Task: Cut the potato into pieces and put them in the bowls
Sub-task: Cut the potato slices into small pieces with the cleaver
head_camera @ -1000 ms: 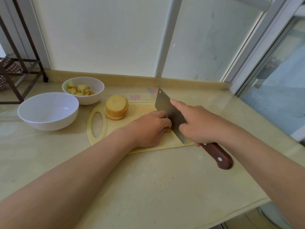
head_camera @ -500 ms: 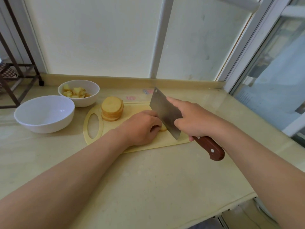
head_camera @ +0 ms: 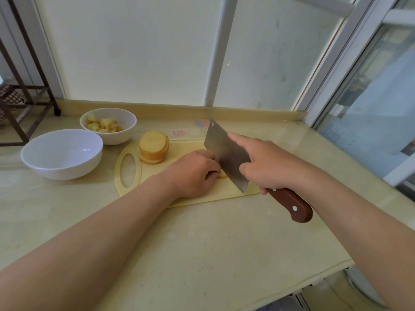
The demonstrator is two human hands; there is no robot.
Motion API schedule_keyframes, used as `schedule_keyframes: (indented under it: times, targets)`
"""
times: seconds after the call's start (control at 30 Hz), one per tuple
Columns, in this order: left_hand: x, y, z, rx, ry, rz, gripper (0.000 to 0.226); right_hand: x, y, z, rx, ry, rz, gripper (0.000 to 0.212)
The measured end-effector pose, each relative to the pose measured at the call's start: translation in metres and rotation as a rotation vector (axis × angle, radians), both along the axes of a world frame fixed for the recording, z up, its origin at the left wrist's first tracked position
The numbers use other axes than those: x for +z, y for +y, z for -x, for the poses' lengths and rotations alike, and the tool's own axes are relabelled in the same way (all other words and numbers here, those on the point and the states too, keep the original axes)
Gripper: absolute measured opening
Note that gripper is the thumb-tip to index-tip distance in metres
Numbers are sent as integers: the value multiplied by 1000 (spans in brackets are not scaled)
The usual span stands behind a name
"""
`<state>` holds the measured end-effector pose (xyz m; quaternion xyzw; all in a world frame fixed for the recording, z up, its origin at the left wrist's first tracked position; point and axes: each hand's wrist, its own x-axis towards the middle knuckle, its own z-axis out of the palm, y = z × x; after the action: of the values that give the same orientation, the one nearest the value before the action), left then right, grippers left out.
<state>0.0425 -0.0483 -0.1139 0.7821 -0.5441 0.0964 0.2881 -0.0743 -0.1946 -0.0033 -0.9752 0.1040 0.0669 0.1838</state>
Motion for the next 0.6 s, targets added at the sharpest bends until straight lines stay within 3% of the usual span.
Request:
schedule_keyframes:
  times: [0.6]
  targets:
    - [-1,0,-1,-4,2,2,20,5,10,11,31,95,57,87]
